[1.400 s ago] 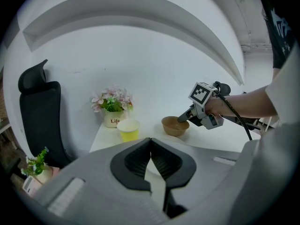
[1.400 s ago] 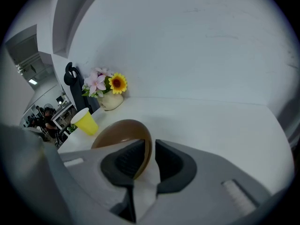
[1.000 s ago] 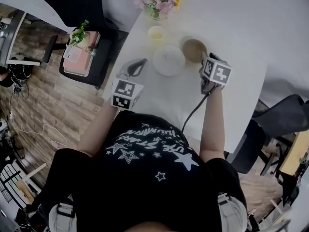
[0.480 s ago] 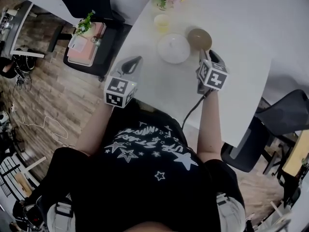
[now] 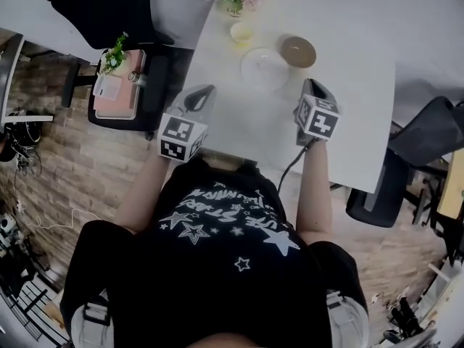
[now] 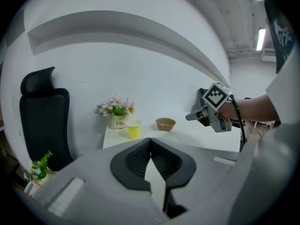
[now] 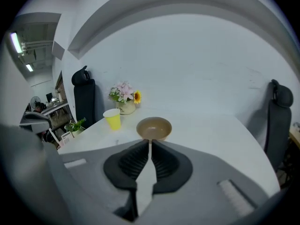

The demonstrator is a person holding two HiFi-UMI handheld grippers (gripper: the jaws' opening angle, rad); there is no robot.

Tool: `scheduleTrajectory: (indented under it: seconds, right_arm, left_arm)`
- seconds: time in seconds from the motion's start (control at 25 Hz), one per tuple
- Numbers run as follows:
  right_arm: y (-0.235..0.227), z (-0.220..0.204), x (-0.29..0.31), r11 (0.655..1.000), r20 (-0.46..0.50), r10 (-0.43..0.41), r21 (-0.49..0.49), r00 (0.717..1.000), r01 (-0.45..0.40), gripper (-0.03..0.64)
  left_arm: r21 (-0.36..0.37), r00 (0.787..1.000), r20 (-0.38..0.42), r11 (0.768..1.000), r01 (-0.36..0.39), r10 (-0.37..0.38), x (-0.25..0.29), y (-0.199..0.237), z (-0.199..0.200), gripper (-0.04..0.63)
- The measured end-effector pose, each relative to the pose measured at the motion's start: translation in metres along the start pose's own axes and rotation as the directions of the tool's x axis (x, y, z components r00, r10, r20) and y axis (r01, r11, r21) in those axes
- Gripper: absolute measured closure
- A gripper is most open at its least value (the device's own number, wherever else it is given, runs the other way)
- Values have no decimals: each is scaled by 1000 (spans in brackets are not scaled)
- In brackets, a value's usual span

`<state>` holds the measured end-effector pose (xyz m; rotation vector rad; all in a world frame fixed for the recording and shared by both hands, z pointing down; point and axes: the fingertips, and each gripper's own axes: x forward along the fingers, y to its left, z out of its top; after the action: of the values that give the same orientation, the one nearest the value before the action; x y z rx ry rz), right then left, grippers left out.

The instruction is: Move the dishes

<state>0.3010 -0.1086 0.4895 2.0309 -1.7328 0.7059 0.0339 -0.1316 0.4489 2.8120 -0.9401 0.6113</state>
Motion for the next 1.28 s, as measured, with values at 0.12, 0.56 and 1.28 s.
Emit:
scheduleTrajectory:
  seconds: [0.12, 0.56, 1.28]
  right_arm:
    - [16, 2, -13, 998, 12, -58, 8, 998, 58, 612]
    - [89, -7, -61, 980, 43, -196, 37, 980, 194, 612]
    - [154, -75, -165, 942, 60, -315, 141, 947, 304, 612]
  left_arm:
    - [14, 999, 13, 999, 46, -46, -9, 16, -2, 584]
    - [74, 969, 53, 968, 239, -243, -43, 50, -11, 584]
    - [115, 905, 46, 903, 415, -422, -91, 18, -25, 584]
